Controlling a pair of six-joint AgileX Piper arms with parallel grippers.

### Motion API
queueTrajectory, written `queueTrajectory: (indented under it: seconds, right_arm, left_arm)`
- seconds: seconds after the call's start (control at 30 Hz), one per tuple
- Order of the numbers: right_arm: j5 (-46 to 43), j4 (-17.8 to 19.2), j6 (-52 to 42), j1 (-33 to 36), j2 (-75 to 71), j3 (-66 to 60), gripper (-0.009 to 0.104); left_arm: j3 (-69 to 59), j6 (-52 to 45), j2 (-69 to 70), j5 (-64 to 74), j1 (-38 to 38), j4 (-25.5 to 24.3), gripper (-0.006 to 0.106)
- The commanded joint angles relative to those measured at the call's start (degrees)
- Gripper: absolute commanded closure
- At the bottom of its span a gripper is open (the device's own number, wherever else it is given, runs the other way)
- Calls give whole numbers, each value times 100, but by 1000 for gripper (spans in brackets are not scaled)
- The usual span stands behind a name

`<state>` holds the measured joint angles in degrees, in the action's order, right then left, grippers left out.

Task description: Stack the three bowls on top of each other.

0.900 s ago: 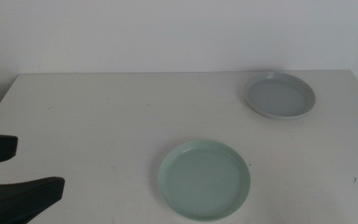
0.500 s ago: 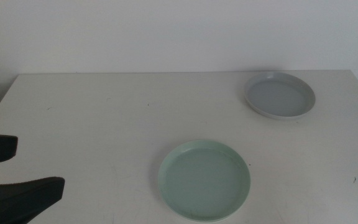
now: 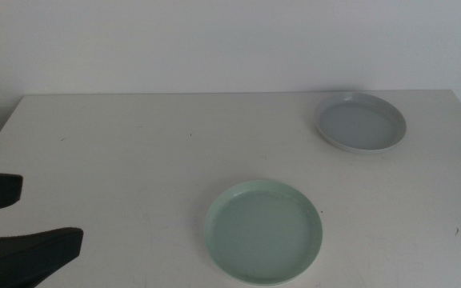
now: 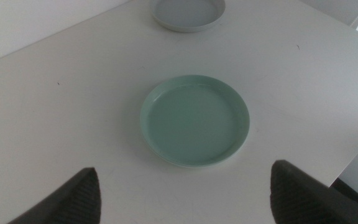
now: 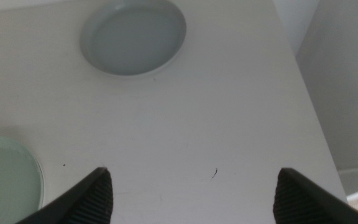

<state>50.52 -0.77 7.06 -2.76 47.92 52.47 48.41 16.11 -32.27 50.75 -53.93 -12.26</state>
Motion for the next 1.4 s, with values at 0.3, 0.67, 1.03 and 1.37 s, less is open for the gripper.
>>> queueTrajectory:
  seconds: [0.3, 0.67, 1.03, 1.37]
  right_arm:
    - [955, -266, -295, -40, 2764, 3313, 30]
    - [1485, -308, -301, -40, 5681, 6190, 30]
    - [1885, -364, -337, -47, 7919, 8085, 39]
    - [1519, -471, -467, -192, 8863, 8511, 47]
  left_arm:
    - [131, 26, -27, -372, -40, -64, -5]
    - [131, 26, -27, -372, -40, -64, -5]
    - [131, 26, -27, -372, -40, -64, -5]
    - [131, 26, -27, -372, -40, -64, -5]
